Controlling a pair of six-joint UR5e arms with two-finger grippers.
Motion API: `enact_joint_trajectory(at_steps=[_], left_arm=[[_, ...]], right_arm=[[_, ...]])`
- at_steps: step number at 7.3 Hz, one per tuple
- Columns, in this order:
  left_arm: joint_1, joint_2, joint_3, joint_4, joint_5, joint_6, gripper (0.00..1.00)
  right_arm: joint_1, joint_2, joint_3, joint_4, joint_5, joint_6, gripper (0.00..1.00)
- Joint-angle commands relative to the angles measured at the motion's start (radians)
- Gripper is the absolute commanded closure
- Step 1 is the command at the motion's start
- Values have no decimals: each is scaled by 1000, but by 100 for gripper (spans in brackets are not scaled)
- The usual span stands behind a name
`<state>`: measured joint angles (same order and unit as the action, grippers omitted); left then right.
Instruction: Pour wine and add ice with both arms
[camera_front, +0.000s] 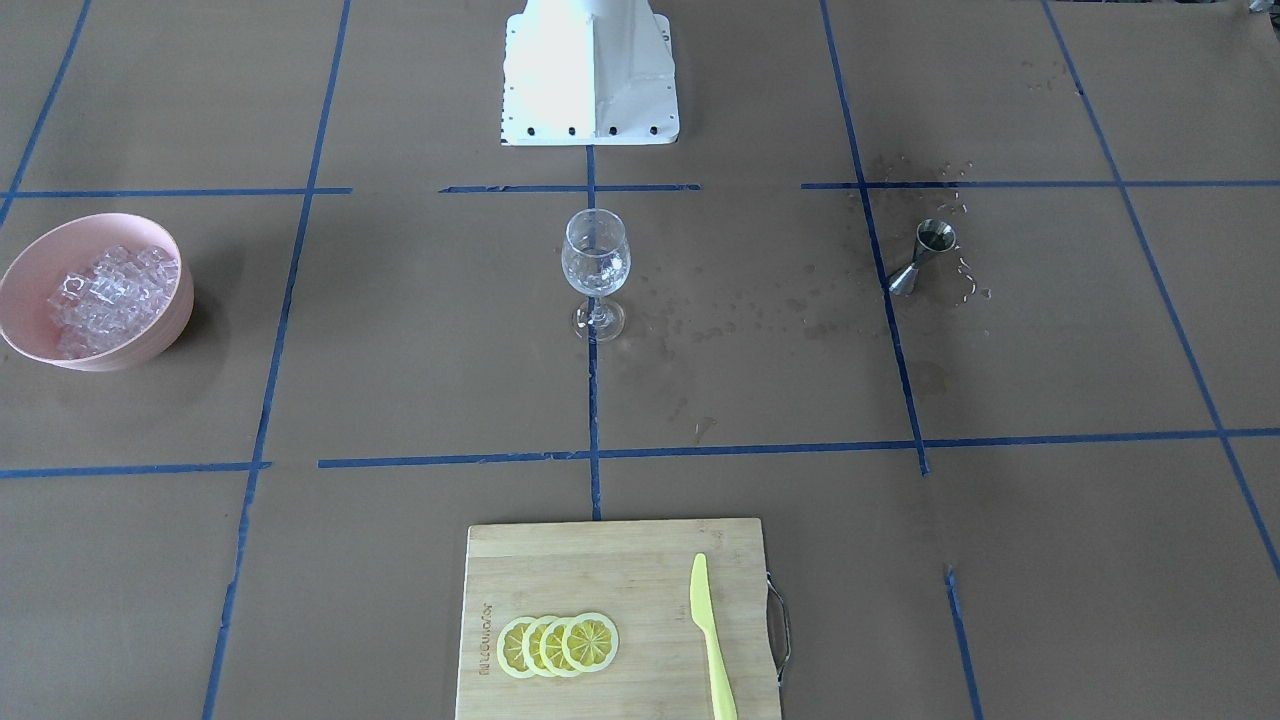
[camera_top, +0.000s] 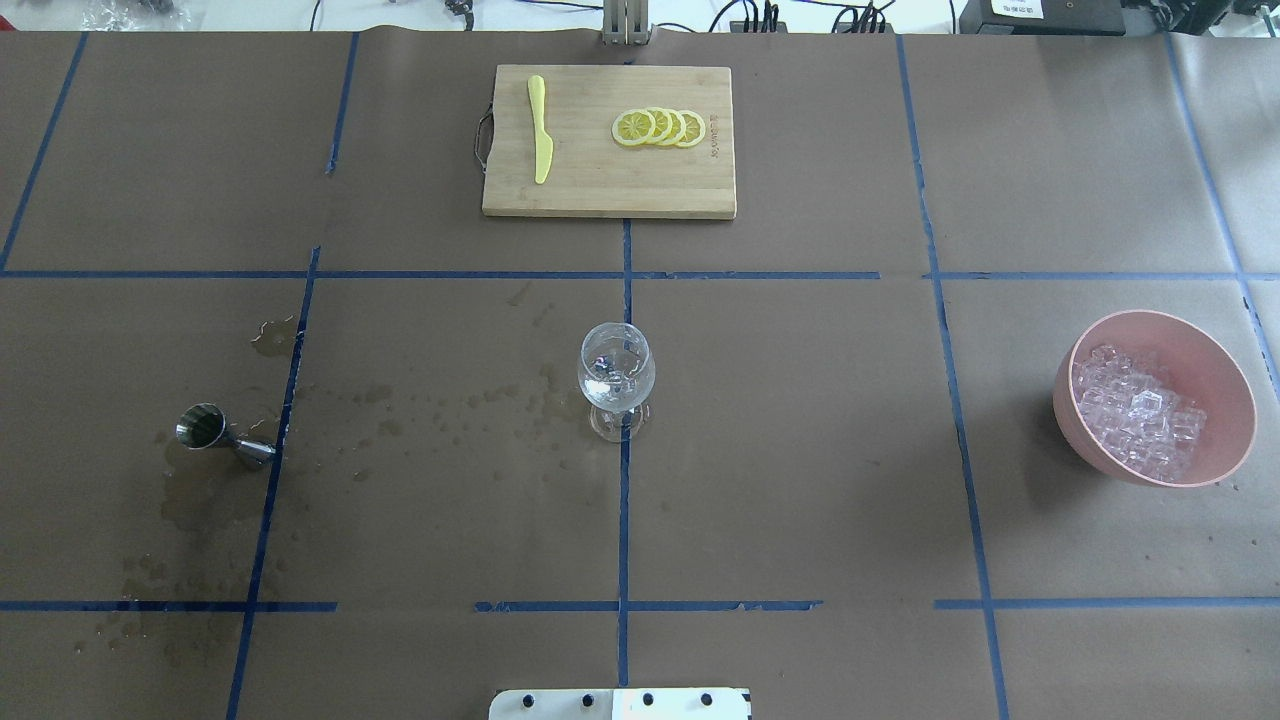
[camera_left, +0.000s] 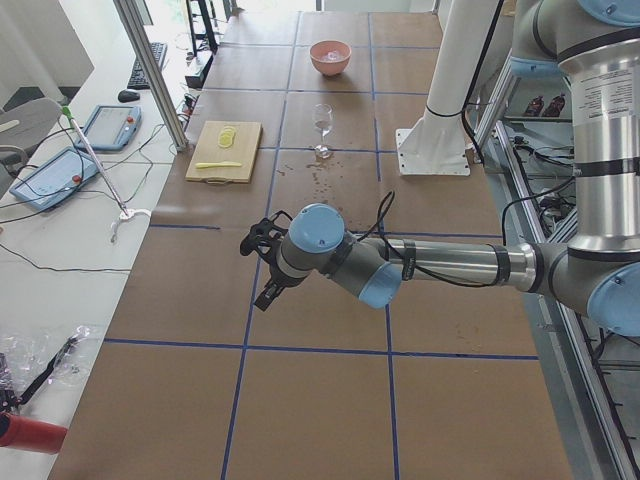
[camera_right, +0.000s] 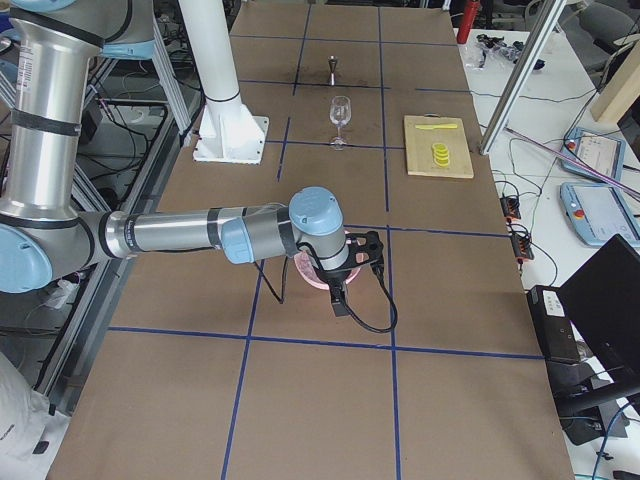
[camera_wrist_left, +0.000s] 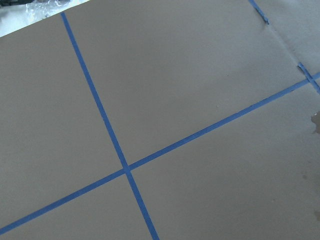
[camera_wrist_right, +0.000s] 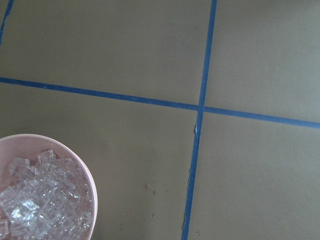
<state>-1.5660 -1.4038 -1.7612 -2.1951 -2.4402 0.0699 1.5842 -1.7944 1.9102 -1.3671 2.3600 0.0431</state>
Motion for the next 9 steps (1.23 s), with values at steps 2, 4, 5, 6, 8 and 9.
enact_joint_trajectory(at_steps=[2,4,5,6,8,9], left_arm=[[-2,3,29,-276,-10,-115,0],[0,12,29,-456,-11,-124,0],[4,22,25,-535,-4,-190,0],[32,19,-6,-549,0,-288,0],[189,14,-90,-571,158,-454,0],[305,14,-118,-575,299,-523,0]], right_arm=[[-1,-29,-16,141,57,9,0],[0,-54,-54,222,56,4,0],[0,-56,-57,290,56,10,0],[0,-68,-57,302,54,11,0],[0,-83,-60,303,48,11,0],[0,-86,-60,303,51,12,0]])
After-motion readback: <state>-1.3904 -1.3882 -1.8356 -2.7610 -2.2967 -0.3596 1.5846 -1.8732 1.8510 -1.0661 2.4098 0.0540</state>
